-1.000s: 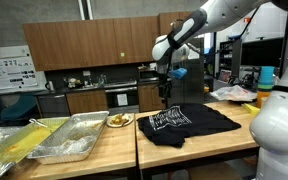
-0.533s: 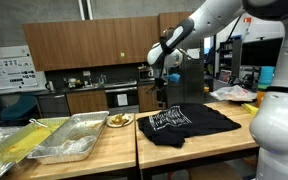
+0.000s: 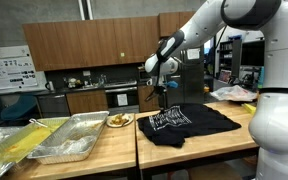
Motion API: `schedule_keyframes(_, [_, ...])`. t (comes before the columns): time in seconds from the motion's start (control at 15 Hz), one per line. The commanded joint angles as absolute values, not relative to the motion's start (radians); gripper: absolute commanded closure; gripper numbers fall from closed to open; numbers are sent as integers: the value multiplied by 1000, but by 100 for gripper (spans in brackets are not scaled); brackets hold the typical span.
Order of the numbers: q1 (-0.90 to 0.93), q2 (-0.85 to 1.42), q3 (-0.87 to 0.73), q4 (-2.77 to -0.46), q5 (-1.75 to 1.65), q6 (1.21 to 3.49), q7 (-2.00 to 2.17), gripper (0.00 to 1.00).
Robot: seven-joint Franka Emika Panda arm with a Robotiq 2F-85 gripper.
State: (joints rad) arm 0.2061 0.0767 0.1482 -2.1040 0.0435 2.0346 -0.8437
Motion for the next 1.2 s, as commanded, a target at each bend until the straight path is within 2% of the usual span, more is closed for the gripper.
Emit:
schedule_keyframes(0.0, [188,138,169,-2035,16,1986,-900,0])
schedule_keyframes(0.8, [190,316,200,-1902,-18,1849,-933,0])
schedule_keyframes(1.13, [185,313,208,-1922,-66,1877,-923,0])
